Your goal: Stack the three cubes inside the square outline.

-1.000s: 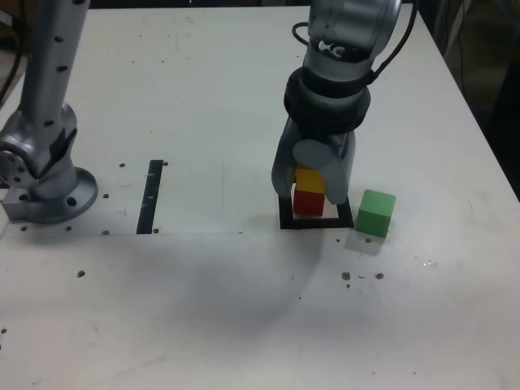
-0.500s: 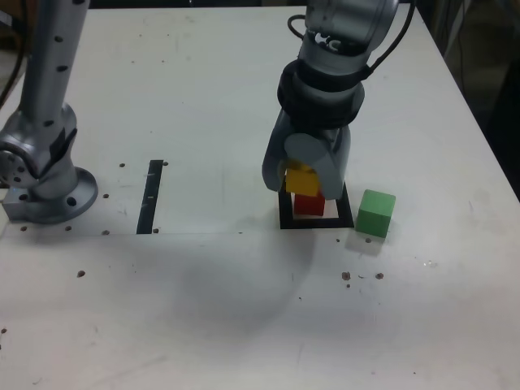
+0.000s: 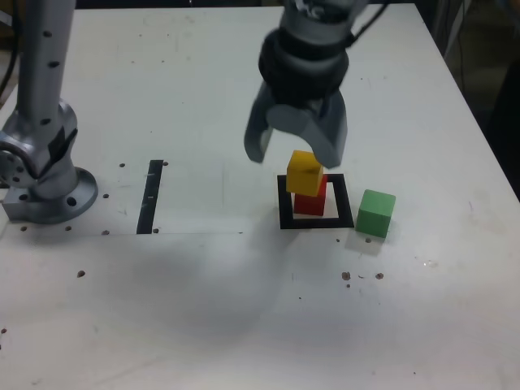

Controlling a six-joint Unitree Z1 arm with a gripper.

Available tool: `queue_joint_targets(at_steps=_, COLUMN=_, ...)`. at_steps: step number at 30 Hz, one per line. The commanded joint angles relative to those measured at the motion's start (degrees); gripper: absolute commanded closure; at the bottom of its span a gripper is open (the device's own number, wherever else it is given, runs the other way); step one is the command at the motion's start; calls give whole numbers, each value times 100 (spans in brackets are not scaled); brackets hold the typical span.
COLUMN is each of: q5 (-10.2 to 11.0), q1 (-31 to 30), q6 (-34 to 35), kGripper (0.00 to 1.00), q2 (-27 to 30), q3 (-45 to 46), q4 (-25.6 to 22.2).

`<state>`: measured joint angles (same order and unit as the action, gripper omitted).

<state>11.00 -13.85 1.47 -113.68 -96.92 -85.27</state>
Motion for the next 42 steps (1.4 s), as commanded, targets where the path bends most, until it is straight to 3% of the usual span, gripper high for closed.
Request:
queue_joint_targets(at_steps=1, q5=133, q1=-170, q6=34, kGripper=1, q2=83, q3=-334, q4=-378)
queue_joint_targets(at_steps=7, q5=377, q1=-755, q6=-320, kGripper=0, q2=-120, q3=-1693, q4=-778)
queue_joint_targets(at_steps=18, q5=247, q1=-904, q6=-749, kGripper=1, q2=-1170, q3=-2654, q4=-802)
queue_joint_targets(at_steps=30, q5=297, q1=-671, q6=-825, kGripper=1, q2=-1882, q3=-2649, q4=-524)
queue_joint_targets(at_steps=42, q5=278, q1=-417, q6=-945, kGripper=3, q2=-2091, q3=-2268, q4=-143)
